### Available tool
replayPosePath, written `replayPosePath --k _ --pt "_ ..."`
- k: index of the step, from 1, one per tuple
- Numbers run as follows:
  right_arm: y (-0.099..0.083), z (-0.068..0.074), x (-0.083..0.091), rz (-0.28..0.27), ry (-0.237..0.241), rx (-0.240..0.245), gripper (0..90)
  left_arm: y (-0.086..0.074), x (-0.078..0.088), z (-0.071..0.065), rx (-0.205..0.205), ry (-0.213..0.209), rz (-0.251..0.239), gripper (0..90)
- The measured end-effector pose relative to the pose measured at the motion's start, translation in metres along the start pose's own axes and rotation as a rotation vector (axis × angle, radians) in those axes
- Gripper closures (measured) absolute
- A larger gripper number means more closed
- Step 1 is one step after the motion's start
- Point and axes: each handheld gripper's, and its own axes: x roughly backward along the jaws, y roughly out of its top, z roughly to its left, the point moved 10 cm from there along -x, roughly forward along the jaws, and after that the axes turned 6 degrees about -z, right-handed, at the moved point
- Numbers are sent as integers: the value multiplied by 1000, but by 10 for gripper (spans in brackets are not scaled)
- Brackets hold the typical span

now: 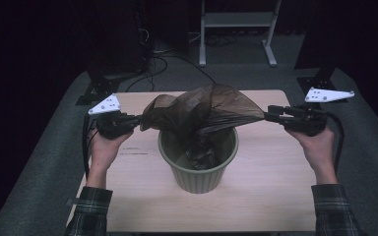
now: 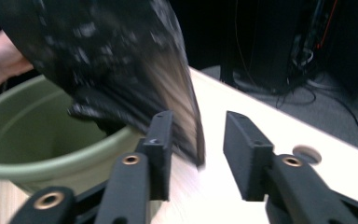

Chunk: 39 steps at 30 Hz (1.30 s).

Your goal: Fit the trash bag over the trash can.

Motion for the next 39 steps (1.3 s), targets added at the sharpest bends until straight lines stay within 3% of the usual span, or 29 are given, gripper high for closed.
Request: replayPosePath --k 4,5,9,10,15,16,23,31,34,39 --pt "13 6 -3 -32 16 15 507 0 -5 -4 -4 -11 6 898" --pt "22 12 -7 -50 34 22 459 -1 -8 -6 -3 -18 7 897" --pt "34 21 -17 -64 59 37 417 0 -12 -9 -4 -28 6 897" --pt "42 29 -26 -70 78 49 397 0 -14 -11 -4 -33 5 897" --pt "55 45 -38 -83 121 67 378 2 -19 -15 -5 -46 2 898" --pt "60 54 -44 -85 147 79 365 3 -22 -18 -9 -53 6 897" --pt "73 73 -58 -81 188 124 334 5 -29 -22 -15 -65 9 898" --pt "71 81 -71 -53 217 138 320 4 -31 -23 -17 -70 14 897" --pt "74 87 -74 -68 247 129 294 4 -33 -23 -12 -69 11 898" --pt "66 95 -83 -40 281 131 260 5 -34 -24 -11 -72 13 897"
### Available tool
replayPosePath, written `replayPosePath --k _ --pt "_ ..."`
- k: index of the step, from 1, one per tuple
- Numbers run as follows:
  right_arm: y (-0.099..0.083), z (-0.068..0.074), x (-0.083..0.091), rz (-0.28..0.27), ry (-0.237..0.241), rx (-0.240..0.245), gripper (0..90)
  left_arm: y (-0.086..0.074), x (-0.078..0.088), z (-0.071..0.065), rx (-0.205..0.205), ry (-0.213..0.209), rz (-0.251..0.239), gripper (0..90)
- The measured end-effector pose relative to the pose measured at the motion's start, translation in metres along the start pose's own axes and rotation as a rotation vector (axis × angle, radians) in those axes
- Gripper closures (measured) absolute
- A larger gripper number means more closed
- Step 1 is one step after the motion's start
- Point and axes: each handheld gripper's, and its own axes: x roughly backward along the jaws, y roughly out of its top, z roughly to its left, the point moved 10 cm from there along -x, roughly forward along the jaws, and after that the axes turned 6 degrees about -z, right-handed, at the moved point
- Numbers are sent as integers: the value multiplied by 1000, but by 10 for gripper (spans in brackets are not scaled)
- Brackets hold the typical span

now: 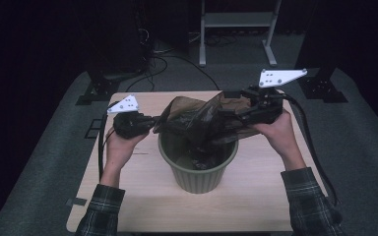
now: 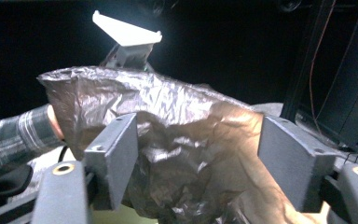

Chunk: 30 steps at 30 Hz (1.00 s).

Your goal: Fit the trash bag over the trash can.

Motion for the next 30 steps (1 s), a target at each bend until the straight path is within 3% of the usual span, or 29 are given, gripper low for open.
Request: replayPosePath --k 4,5,6,8,9,10,12,23,30 --pt "-9 5 -13 29 21 -4 275 2 -1 -2 -2 -5 -4 897" --pt "-12 8 -18 41 34 -2 414 4 -2 -3 -4 -7 -6 897" --pt "-12 8 -18 41 34 -2 414 4 -2 -3 -4 -7 -6 897" --pt "-15 11 -23 60 42 23 638 6 -3 -4 -5 -9 -12 898" --pt "-18 13 -27 80 48 33 809 7 -3 -4 -10 -10 -10 898" --pt "-18 13 -27 80 48 33 809 7 -3 -4 -10 -10 -10 898" --pt "-20 14 -27 87 52 36 896 7 -2 -4 -5 -7 -13 898" --pt "-33 18 -8 111 57 18 900 -1 27 18 29 75 -38 898" --pt "-55 21 7 140 54 -5 900 -4 39 17 31 79 -51 898"
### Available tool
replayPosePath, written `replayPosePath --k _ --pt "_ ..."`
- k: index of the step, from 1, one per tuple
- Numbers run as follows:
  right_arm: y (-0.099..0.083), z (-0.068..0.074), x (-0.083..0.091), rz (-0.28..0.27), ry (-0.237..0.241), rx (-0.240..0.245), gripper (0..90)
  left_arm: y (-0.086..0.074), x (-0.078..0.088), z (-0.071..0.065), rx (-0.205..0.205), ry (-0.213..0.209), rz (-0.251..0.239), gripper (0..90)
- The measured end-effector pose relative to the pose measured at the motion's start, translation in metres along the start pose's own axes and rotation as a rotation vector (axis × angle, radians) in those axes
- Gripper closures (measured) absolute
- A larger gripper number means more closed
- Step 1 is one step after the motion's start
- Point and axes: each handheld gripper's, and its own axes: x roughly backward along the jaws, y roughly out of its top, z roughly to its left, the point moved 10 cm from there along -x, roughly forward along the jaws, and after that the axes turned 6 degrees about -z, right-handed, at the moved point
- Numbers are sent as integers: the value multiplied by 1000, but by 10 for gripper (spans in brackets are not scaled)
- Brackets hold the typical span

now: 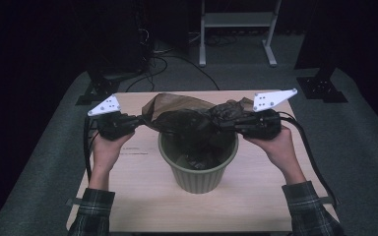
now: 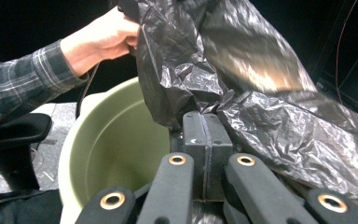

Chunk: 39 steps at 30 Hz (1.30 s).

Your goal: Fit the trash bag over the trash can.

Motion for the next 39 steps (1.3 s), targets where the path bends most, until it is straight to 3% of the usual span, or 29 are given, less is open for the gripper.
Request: replayPosePath --k 11,15,18,21,25,32,39 --pt "-37 19 25 14 16 -52 900 -6 6 -12 15 -25 -26 898" --pt "-54 36 34 20 44 -67 900 -6 5 -19 11 -45 -37 898" --pt "-56 44 35 17 63 -67 900 -6 5 -22 10 -50 -41 898" --pt "-60 62 33 34 100 -55 900 -6 6 -26 11 -56 -44 898" --pt "-68 68 26 68 119 -57 900 -10 7 -29 16 -61 -40 898" --pt "-89 74 9 126 161 -88 900 -21 9 -29 35 -69 -36 898" --pt "-112 70 0 190 153 -125 900 -25 7 -29 43 -72 -33 898"
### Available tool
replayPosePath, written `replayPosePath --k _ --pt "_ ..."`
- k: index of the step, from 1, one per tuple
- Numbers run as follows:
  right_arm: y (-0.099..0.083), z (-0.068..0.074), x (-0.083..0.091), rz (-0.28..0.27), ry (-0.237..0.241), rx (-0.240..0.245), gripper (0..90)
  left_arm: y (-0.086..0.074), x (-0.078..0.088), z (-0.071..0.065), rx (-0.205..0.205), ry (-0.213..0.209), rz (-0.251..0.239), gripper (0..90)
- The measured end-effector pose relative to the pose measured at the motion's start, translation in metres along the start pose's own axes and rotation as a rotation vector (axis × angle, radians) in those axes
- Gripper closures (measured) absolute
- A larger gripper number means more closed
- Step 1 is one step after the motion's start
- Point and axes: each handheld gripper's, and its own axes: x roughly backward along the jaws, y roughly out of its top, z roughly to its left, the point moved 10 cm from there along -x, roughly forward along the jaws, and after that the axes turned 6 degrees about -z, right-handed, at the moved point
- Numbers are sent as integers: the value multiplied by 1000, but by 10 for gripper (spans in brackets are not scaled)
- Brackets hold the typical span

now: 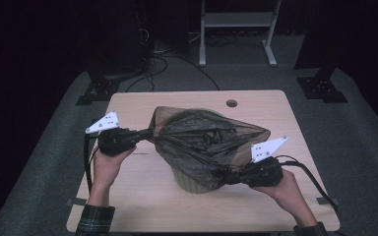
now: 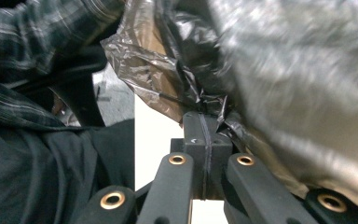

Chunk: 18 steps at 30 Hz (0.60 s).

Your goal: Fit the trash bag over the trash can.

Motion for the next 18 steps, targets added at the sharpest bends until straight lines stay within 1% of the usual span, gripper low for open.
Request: replayPosePath --k 1,3,7,10,12,18 --pt "-2 -1 -2 9 -2 0 900 -2 -1 0 4 -1 4 898" --pt "-3 -1 -4 11 2 -2 900 -3 -2 0 6 -5 6 898" --pt "-6 -3 -10 27 2 -17 900 -4 -4 -2 7 -13 4 898" --pt "-11 -2 -17 49 5 -14 900 -3 -4 -3 7 -19 1 897" --pt "-12 -2 -18 53 6 -16 900 -3 -4 -4 8 -22 -1 898" --pt "-19 -1 -24 84 -9 -9 900 -2 -3 -9 5 -33 0 897"
